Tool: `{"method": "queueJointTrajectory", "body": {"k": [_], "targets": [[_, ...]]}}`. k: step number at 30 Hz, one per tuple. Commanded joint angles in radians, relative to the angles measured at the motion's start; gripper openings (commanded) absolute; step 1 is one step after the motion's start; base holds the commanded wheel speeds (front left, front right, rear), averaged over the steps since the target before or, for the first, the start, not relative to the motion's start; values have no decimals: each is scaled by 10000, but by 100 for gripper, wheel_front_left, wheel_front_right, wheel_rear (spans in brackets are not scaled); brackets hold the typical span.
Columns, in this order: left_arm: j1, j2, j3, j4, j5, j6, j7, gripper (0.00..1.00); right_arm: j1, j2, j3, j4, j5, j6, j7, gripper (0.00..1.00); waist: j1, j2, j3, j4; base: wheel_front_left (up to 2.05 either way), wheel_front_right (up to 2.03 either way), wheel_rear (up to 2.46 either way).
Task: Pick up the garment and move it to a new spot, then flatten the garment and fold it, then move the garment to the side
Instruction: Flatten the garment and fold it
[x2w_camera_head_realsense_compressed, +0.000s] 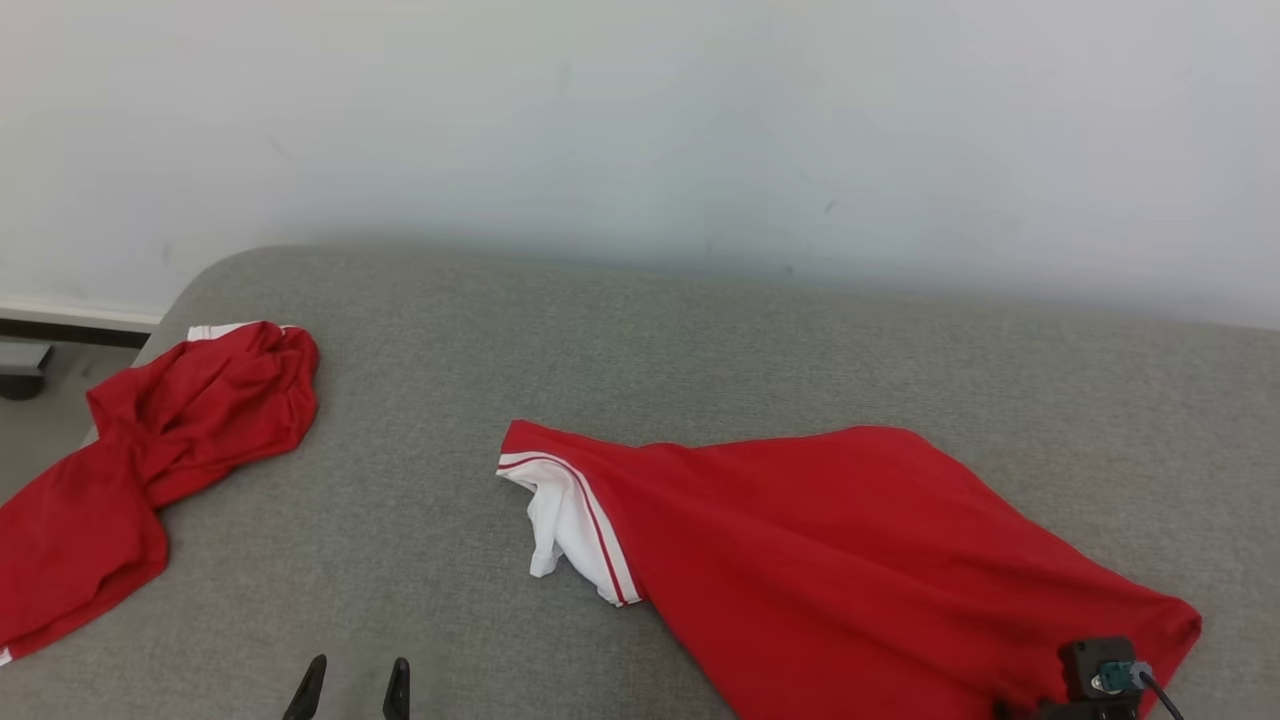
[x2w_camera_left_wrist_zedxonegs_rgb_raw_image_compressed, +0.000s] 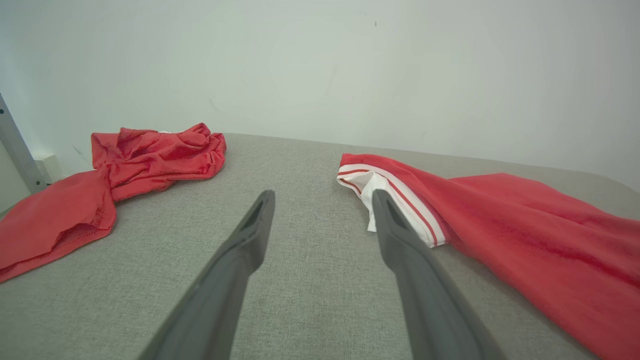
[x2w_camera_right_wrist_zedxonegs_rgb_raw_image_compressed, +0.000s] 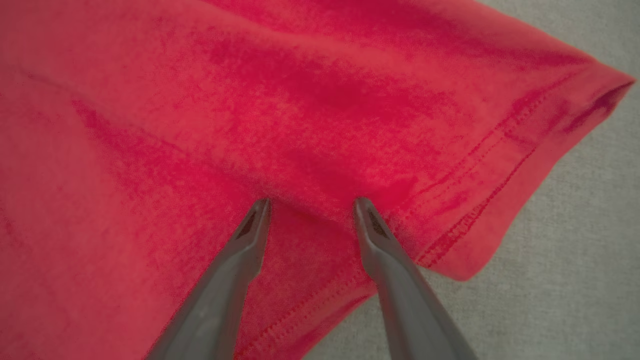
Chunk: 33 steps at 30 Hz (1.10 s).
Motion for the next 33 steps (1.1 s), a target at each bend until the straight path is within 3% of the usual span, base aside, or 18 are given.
{"method": "queueJointTrajectory", "body": {"k": [1, 12, 24, 25, 26, 33], "targets": [[65, -45, 60, 28, 86, -48, -23, 100, -118, -12, -130, 199, -230, -22, -29, 0, 0, 0, 101, 238, 0, 0, 0], [-136, -118, -68, 86, 271, -180, -23, 100, -1011, -770, -983, 438, -833, -23, -375, 0, 0, 0, 244, 500, 0, 0, 0], [-664, 128, -1290, 661, 203, -257, -24, 100, -3288, -2030, -1779, 1204, -1104, -22, -1241, 0, 0, 0, 401, 1102, 0, 0, 0], [-723, 151, -1411, 730, 166, -262, -24, 100, -3420, -2039, -1776, 1344, -1154, -22, -1379, 57, 0, 0, 394, 1147, 0, 0, 0], [-774, 183, -1534, 813, 93, -258, -24, 100, -3462, -2028, -1745, 1558, -1179, -22, -1414, 100, 0, 0, 373, 1185, 0, 0, 0], [-1000, 439, -2248, 1221, -414, -239, -24, 100, -3223, -1517, -865, 1905, -207, -23, -2249, 100, 0, 0, 59, 1108, 0, 0, 0]]}}
